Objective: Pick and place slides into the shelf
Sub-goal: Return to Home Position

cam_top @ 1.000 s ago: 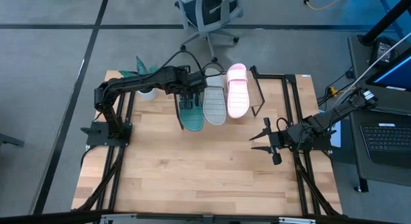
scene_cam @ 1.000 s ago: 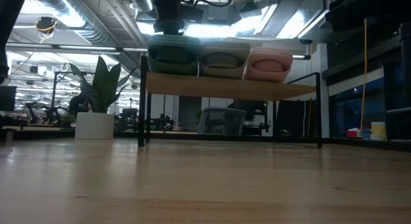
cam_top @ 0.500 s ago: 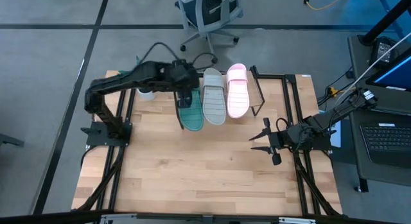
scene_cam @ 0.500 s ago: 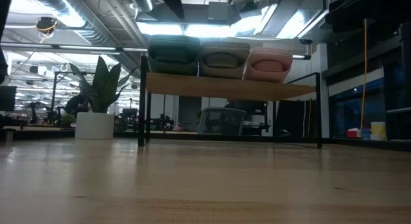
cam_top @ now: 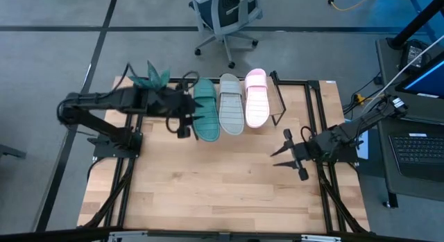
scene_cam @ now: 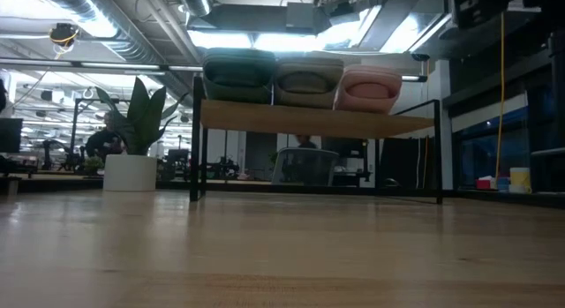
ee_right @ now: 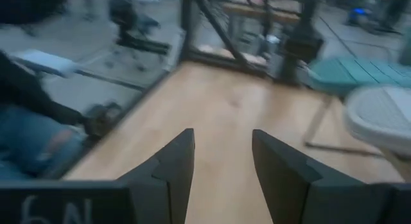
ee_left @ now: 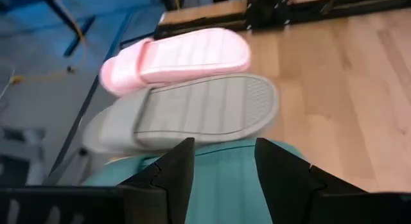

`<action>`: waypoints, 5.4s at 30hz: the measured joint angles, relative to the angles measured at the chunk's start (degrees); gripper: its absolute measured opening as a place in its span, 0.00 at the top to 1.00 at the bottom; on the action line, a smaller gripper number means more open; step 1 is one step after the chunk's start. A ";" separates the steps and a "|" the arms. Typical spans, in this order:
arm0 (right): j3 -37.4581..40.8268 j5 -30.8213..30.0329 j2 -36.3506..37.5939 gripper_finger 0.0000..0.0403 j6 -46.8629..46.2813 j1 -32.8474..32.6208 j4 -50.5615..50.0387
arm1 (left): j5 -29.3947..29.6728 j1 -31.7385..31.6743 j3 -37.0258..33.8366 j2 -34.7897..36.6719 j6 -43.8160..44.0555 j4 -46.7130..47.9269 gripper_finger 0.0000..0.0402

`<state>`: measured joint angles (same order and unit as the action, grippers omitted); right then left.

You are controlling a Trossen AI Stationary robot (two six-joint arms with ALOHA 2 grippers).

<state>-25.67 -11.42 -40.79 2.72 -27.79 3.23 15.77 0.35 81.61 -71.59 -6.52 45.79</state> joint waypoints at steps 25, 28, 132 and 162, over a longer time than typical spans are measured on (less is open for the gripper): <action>3.12 2.02 18.26 0.61 0.49 0.02 -9.51 | 1.34 1.79 -55.98 44.34 2.94 -40.41 0.61; 9.38 3.09 18.51 0.61 1.02 0.02 0.61 | 1.13 1.80 -63.29 48.23 4.50 -47.65 0.61; 25.22 17.48 40.58 0.61 -2.46 19.28 -1.39 | 0.00 -4.10 -81.14 53.62 4.48 -61.69 0.61; 25.24 17.40 40.56 0.61 -2.30 19.28 -1.39 | 0.00 -4.10 -81.14 53.62 4.48 -61.69 0.61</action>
<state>-0.43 5.98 -0.23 0.43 -8.51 1.85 15.77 -3.75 0.47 -17.98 -2.04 -15.90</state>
